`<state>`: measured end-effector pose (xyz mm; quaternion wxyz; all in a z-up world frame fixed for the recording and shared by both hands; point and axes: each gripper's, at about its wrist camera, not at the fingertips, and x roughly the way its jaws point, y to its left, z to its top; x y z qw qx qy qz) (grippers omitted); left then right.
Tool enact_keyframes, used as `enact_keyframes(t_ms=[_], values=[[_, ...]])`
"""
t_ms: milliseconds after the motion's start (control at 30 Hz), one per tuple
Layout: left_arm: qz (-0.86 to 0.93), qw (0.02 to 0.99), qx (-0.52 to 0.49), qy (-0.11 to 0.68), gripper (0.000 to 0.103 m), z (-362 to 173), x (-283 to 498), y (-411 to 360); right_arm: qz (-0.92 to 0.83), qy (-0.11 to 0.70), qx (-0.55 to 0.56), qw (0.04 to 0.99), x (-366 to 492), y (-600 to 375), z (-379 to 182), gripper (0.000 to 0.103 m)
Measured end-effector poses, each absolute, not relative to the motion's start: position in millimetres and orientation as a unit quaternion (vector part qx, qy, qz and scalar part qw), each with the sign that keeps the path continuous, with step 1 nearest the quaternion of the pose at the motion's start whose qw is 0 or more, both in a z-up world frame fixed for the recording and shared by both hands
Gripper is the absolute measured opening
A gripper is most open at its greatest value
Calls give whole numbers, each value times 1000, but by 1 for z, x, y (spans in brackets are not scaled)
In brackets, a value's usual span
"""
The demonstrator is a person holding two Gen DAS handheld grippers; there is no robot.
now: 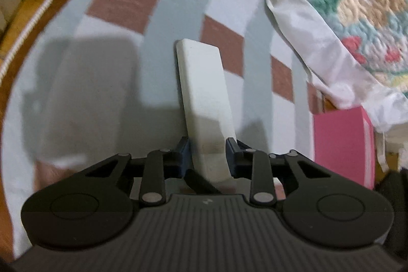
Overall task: Organize rigid objects
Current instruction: 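Lower the left tool and grasp the last white bar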
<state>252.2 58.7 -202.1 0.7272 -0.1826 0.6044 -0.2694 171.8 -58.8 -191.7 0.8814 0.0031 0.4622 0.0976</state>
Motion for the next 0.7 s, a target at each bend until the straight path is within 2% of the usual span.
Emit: enact_keyframes(t_ms=[100,200,433,533,700], values=[[-280,716,-174,616,29,-202,237,45,86,488,4,869,155,-66,-188,61],[-260,747,-124,599,33,-198,225,31,97,511,27,853,144,-75,-187,62],[-258,757,-127,587,29,-203,222,29,102,478,12,872,149,-73,-191,68],[-256,758,-127,587,29,-202,222,30,110,451,-38,885,154,-65,-195,64],[-260,756,-122,588,33,-202,220,25,100,452,-5,886,154,-73,-194,62]])
